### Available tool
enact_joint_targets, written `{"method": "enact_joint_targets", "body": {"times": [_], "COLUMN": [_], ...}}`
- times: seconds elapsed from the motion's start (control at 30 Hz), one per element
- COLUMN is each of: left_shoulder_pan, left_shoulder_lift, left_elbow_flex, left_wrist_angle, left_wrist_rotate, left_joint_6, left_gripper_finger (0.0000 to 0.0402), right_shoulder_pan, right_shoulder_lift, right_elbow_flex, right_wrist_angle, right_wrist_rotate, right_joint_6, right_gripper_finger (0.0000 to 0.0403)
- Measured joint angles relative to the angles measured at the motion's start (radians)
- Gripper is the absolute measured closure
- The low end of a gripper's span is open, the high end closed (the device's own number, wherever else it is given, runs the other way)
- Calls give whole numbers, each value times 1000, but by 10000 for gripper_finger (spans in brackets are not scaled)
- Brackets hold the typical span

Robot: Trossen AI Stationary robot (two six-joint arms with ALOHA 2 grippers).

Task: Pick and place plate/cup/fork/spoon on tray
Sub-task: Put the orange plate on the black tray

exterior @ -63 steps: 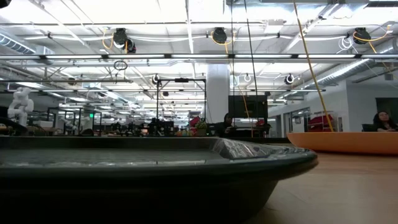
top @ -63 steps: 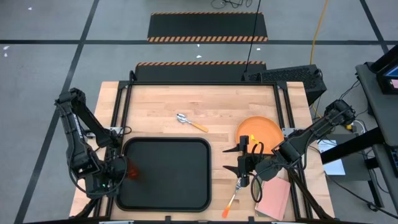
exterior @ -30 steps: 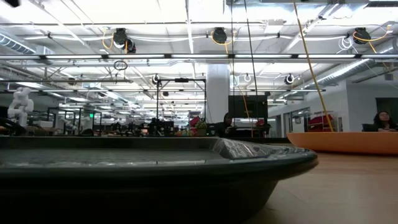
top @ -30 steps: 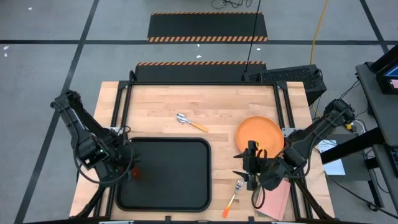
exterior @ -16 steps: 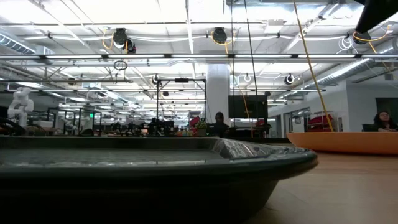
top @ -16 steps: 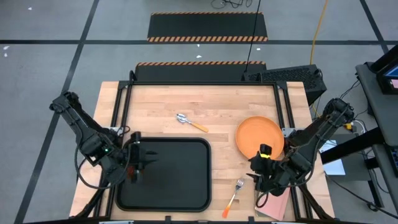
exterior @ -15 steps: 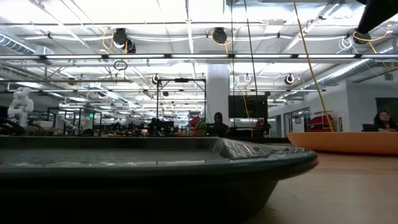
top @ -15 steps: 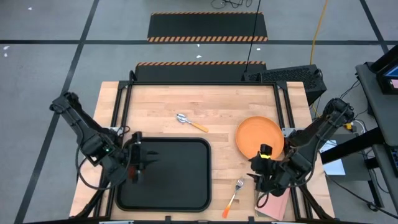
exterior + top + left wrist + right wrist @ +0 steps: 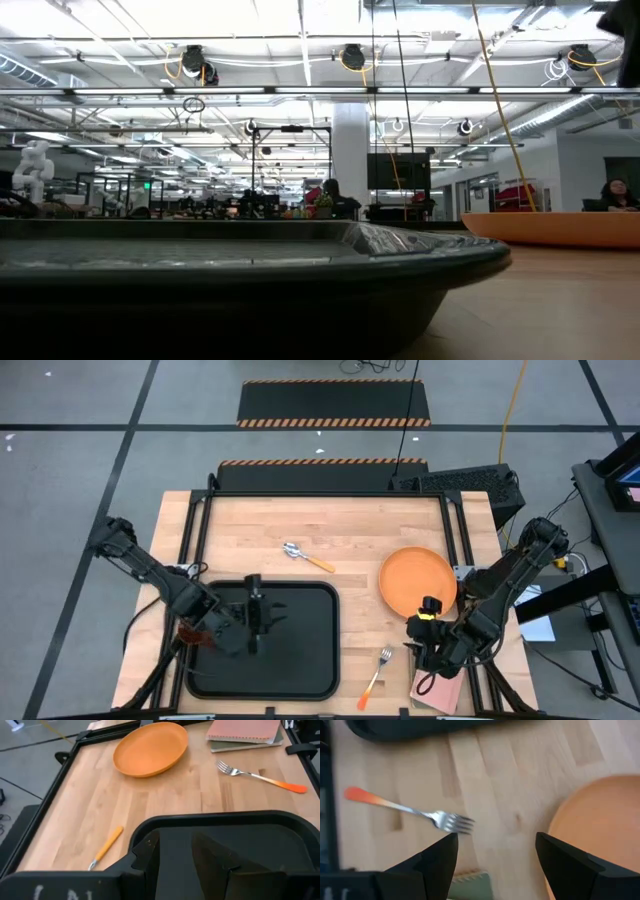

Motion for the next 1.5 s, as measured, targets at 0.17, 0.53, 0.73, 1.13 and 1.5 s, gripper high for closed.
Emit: {"method": "enact_joint_targets", "body": {"times": [0.17,0.53,0.73,1.13,1.5], "left_shoulder_pan": [44,113,138,154,150], "left_shoulder_lift": [48,127,172,204,267], "left_elbow_flex": [-1,-1,-2,-2,-1], "left_wrist_angle": [75,228,261,275,351], "left_wrist_rotate": [95,236,285,306,312], "left_joint_6": [59,191,215,210,230], "left_gripper_finger": [286,286,286,286,286], "right_shoulder_pan": [0,0,0,-17,-42], "right_shoulder_lift": [0,0,0,0,-2], "right_elbow_flex": [-70,-170,-252,-360,-442], "right_wrist_angle": [0,9,8,29,152], "right_wrist_rotate": [-5,-56,-58,-128,-185], "right_joint_6": [39,9,50,28,8], "right_gripper_finger": [145,145,145,208,378]}}
